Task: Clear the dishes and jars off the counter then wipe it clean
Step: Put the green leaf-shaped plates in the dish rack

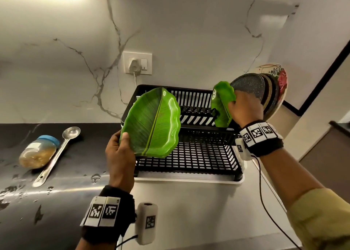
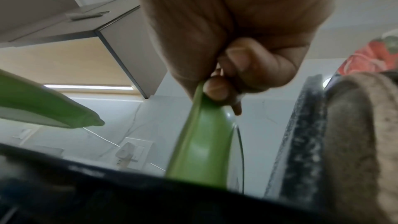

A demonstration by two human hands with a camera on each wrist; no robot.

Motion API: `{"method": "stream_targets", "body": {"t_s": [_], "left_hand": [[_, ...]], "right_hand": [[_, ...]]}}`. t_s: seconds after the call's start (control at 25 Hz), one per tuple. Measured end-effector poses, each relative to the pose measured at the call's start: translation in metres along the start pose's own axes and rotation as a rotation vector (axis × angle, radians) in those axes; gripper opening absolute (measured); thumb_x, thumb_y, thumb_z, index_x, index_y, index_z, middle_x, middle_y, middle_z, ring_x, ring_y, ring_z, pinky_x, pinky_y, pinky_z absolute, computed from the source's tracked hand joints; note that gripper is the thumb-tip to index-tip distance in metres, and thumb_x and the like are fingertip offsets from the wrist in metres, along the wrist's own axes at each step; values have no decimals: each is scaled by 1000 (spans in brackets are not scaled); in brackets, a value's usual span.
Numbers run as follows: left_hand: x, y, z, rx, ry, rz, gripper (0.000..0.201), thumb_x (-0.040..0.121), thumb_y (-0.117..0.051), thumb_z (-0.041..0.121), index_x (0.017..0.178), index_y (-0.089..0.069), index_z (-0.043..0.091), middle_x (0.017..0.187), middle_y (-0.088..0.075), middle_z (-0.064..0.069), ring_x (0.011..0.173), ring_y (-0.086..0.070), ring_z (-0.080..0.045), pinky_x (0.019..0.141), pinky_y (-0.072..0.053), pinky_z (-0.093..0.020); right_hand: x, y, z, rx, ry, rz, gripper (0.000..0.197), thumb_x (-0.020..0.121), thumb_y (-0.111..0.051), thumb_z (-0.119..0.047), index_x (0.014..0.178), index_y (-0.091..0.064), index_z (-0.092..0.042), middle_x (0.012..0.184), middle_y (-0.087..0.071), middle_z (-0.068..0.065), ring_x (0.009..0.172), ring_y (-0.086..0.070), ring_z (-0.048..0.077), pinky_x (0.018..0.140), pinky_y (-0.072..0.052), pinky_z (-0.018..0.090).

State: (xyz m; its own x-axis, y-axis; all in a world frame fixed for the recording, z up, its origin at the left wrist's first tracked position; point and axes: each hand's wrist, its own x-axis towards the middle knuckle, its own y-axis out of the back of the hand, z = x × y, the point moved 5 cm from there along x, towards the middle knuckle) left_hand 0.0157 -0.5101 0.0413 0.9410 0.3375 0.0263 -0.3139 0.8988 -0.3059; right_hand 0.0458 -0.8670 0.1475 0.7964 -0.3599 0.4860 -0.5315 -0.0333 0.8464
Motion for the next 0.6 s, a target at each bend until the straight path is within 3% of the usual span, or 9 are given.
{"method": "stream_targets", "body": {"t_s": [0.12,0.24,0.36,0.4,0.48,0.52,0.6], "left_hand": [[2,1,-4,1,4,0,19,97,-48,24,102,-65,16,94,-67,-8,87,-63,-26,84,-51,-64],[3,1,-4,7,10,1,18,98,-48,23,98,-65,21,93,-68,-6,86,-63,-25,85,-52,-61],[-1,-7,-2,-17,10,-33,18,100,-45,20,99,-63,18,89,-66,-4,83,-61,-22,84,-53,-55],[-2,-11,-4,-27,13,-41,18,100,-44,19,98,-62,18,88,-65,-3,83,-61,-22,82,-53,-52],[-4,-23,-6,-26,11,-62,18,100,-43,21,101,-61,16,91,-65,-4,86,-61,-25,79,-53,-49],[-7,-30,-7,-17,-1,-80,19,99,-44,23,104,-60,15,95,-66,-5,89,-62,-27,80,-53,-47],[-14,-46,-8,-2,-11,-121,19,100,-43,22,105,-60,17,100,-66,-7,92,-63,-24,79,-55,-39]], "right_hand": [[-3,-16,-4,33,-5,-75,23,88,-46,-22,98,-61,-9,93,-66,21,87,-62,41,73,-48,42],[-17,-7,-6,61,-101,-36,28,90,-48,-33,107,-58,-13,97,-66,17,89,-63,38,73,-46,40],[-66,15,-14,384,-221,57,38,93,-52,-48,116,-59,-18,96,-67,7,87,-63,27,76,-49,37],[-89,14,-25,587,-227,-10,37,94,-53,-48,110,-63,-16,87,-66,4,76,-61,20,68,-49,32],[-135,3,-59,957,-229,-279,39,92,-51,-50,91,-65,-13,67,-62,5,54,-53,16,50,-44,26],[-152,-3,-76,1096,-243,-383,43,90,-50,-53,87,-64,-13,64,-62,8,50,-53,17,46,-43,25],[-164,-10,-96,1224,-237,-391,38,91,-52,-50,92,-67,-15,71,-68,5,58,-62,19,48,-50,29]]}}
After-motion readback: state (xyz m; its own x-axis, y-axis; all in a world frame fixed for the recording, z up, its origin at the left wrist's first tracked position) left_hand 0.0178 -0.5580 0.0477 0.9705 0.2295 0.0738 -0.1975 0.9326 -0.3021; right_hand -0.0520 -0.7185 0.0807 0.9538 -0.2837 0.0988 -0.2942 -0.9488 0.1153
